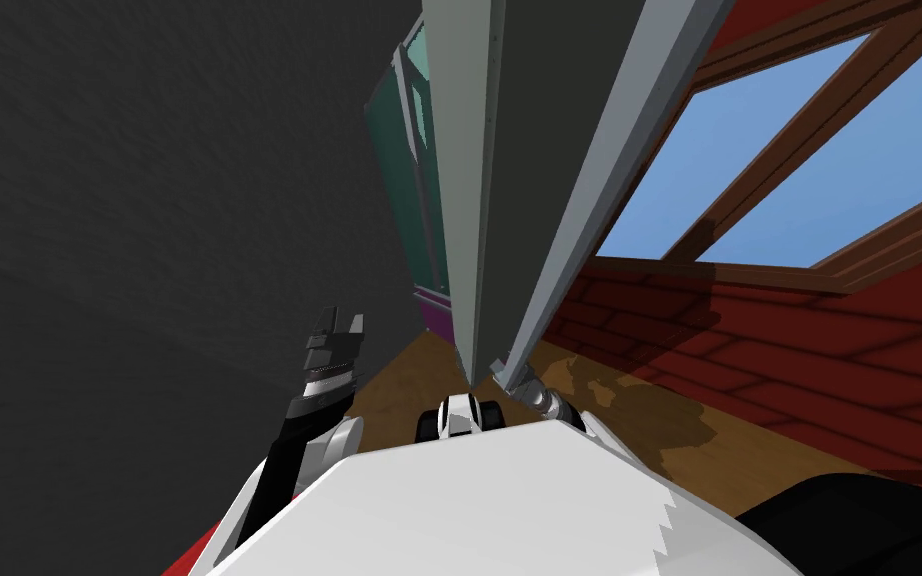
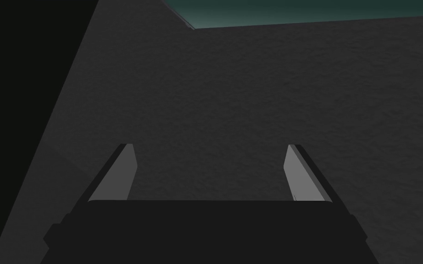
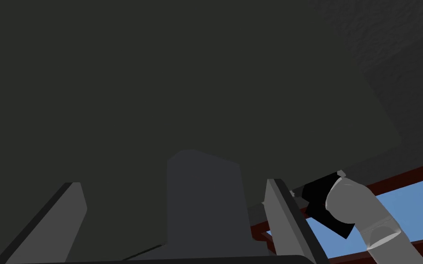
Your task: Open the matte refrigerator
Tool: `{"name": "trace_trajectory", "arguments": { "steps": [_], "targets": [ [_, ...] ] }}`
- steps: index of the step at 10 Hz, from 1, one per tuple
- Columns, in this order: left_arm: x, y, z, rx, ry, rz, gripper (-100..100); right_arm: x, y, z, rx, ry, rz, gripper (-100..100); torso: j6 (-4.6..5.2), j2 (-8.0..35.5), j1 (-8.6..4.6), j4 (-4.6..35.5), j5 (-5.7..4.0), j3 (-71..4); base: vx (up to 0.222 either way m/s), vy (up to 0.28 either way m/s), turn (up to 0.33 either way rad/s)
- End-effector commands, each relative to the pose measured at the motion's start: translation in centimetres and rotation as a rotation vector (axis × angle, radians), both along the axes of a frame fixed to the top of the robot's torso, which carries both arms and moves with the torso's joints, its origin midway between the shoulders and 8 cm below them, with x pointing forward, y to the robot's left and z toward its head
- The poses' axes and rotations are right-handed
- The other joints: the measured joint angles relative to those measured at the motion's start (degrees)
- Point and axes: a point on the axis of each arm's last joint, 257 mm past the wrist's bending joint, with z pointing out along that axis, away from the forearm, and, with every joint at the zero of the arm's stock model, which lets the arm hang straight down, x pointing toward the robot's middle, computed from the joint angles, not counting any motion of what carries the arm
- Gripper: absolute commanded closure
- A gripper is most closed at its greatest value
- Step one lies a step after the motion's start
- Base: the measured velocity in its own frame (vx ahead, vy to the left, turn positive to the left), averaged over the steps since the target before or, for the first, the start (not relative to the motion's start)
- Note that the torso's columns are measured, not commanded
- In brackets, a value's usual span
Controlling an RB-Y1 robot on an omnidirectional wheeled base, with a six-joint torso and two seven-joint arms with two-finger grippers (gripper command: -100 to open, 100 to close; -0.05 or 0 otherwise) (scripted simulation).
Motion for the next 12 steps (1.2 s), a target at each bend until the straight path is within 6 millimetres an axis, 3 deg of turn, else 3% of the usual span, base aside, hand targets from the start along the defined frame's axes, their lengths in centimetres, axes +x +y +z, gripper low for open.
{"name": "trace_trajectory", "arguments": {
  "steps": [1,9,10,12],
  "targets": [
    [0.0,0.0,0.0,0.0,0.0,0.0,0,0.6,-0.2,2.7,0.027,-0.055,0.018,-100,-0.03,-0.06,-0.01,0.08,0.04,-0.1,-0.011,0.012,-0.003],
    [0.0,0.0,0.0,0.0,0.0,0.0,0,0.6,-0.1,2.8,0.027,-0.057,0.019,-100,-0.06,0.0,0.05,0.22,0.14,-0.12,0.0,0.001,0.001],
    [0.0,0.0,0.0,0.0,0.0,0.0,0,0.9,-1.1,1.1,0.001,0.01,0.001,-100,-0.01,-0.01,-0.05,0.15,0.08,-0.11,-0.01,0.015,-0.013],
    [0.0,0.0,0.0,0.0,0.0,0.0,0,1.1,-1.4,1.6,0.003,0.01,0.002,-100,0.04,-0.08,-0.11,-0.19,-0.17,0.09,-0.021,0.028,-0.01]
  ]
}}
